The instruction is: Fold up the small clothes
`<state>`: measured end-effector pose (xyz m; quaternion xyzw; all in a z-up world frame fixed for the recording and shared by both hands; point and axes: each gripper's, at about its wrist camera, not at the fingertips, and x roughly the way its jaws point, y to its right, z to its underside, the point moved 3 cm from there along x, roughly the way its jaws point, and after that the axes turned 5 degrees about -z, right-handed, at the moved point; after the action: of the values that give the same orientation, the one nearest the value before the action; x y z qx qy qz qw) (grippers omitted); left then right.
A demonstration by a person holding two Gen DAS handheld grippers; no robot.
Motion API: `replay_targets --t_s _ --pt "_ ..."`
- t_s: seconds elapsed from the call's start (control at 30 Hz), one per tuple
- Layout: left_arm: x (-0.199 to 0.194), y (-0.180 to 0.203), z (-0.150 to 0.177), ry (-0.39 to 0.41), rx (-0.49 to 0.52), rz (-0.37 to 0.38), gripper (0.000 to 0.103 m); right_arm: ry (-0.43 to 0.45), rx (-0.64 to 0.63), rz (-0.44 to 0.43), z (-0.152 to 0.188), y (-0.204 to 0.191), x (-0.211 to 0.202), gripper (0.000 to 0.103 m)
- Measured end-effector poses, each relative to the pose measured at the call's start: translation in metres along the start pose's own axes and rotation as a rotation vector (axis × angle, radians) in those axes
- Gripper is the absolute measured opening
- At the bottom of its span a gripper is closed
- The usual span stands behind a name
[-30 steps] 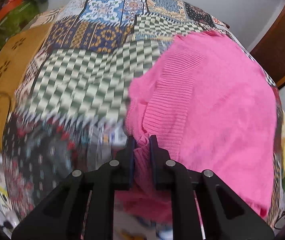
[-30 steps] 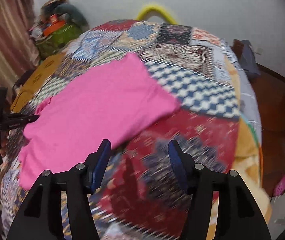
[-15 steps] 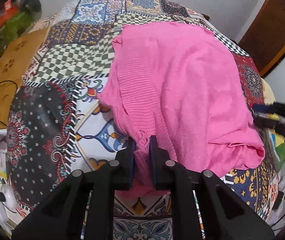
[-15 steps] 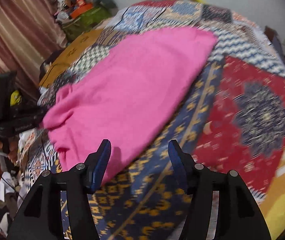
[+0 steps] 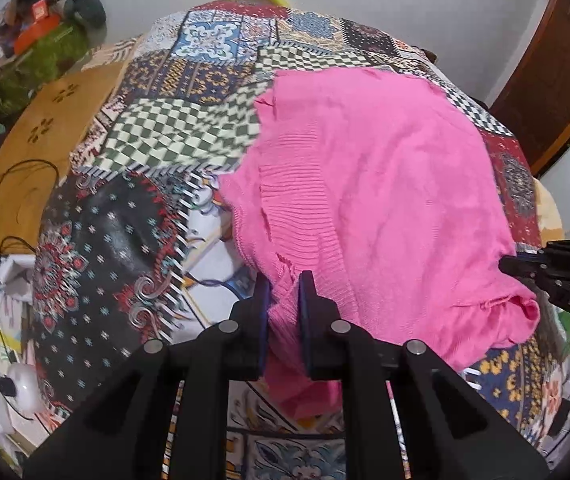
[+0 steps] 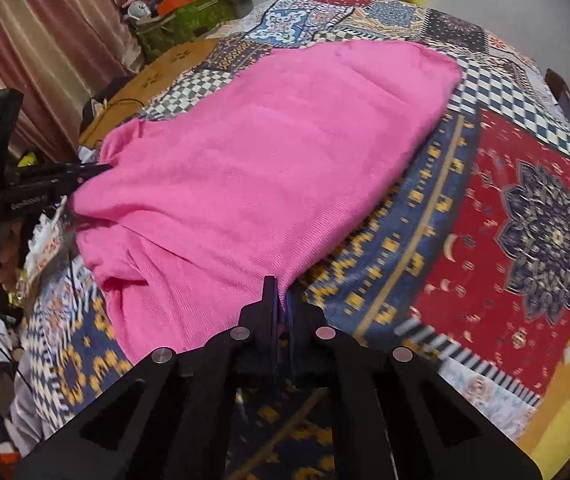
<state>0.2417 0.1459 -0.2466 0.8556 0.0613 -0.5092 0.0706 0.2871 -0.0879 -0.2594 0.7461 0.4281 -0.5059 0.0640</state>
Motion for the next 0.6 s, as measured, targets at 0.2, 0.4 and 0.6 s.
replay_targets --t_s 0.2,0.4,0.6 --pt "-0.009 0.027 0.021 -0.034 0.030 0.077 0.013 -0.019 0.015 0.078 0.013 0.025 -0.012 0.003" --pt "-0.015 0.025 0.026 -0.008 0.062 -0.018 0.020 -0.023 0.010 0.099 0.020 0.026 -0.030 0.003" --pt "-0.033 -0.004 0.038 0.007 -0.004 -0.048 0.044 0.032 -0.093 0.117 0.027 0.001 -0.061 0.056"
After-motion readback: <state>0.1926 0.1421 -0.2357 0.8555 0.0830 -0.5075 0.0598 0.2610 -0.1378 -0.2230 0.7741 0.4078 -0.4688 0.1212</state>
